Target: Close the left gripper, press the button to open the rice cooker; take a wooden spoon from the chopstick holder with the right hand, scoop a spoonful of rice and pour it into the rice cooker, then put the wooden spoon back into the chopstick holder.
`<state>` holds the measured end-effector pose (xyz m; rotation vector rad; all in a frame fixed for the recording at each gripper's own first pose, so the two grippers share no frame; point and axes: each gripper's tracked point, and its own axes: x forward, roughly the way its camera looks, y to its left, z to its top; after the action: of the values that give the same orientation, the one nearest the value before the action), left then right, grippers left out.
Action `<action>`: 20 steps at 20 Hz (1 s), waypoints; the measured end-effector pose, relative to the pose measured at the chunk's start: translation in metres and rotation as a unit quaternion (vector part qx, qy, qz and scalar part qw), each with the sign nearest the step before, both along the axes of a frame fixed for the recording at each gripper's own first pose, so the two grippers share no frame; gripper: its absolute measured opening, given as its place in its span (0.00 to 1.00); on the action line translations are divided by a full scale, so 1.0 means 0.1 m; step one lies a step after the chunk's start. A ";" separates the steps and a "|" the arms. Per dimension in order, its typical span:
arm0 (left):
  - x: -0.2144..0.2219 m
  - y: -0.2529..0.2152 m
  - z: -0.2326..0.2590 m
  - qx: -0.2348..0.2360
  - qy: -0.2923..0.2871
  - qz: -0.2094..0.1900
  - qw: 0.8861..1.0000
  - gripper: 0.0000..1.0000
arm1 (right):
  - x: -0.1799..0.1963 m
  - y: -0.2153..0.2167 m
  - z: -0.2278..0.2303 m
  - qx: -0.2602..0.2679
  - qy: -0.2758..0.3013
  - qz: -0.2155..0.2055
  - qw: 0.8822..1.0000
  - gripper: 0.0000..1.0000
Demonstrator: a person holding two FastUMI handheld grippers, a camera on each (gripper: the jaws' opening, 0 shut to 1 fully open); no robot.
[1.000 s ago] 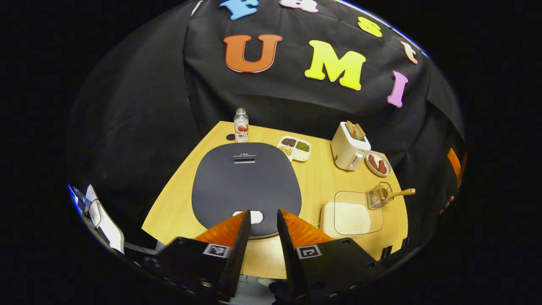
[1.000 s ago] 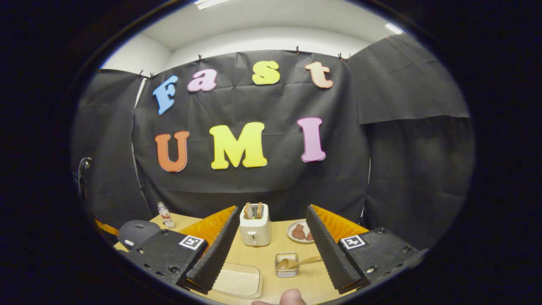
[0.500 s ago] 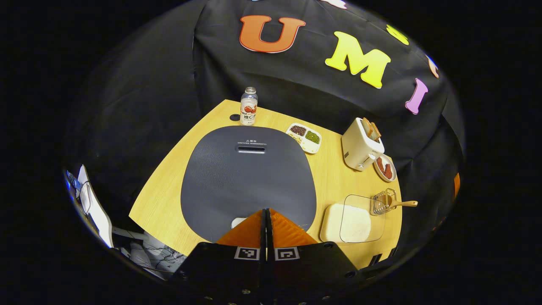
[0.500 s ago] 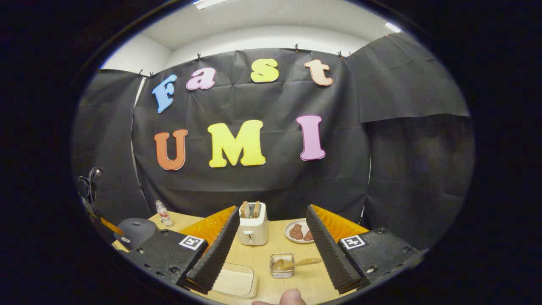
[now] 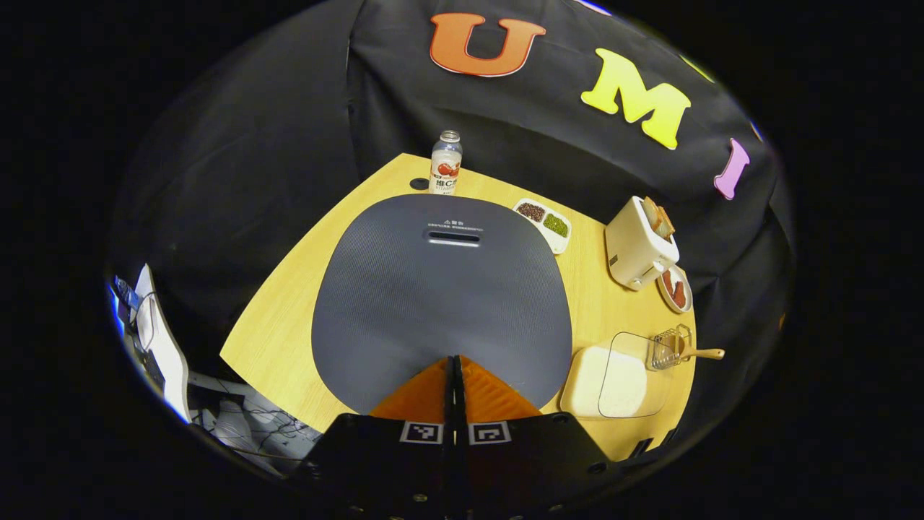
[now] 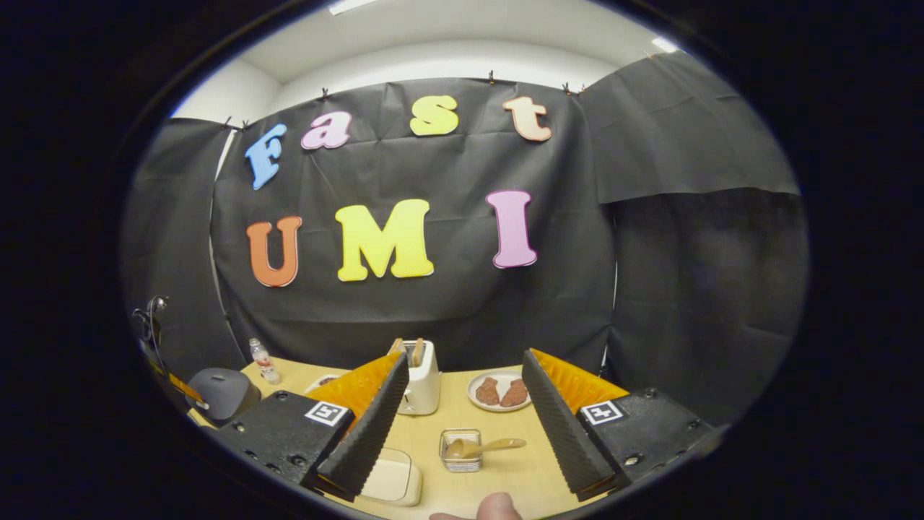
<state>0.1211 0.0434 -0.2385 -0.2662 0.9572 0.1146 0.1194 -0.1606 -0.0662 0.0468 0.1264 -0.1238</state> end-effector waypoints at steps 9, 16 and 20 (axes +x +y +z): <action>0.01 -0.01 0.15 0.055 -0.039 -0.024 0.997 0.00 | 0.01 0.04 0.04 0.010 -0.007 0.007 1.000 1.00; 0.35 0.05 1.34 0.092 -0.230 -0.009 0.969 0.00 | -0.03 0.04 0.13 0.007 -0.016 0.004 1.000 1.00; 0.56 0.03 1.92 0.083 -0.326 -0.002 0.942 0.00 | -0.10 -0.03 0.23 -0.008 -0.026 -0.002 1.000 1.00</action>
<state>0.1773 0.0464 -0.0468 -0.1291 0.2852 0.0924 0.1090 -0.1638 -0.0430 0.0353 0.0740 -0.1284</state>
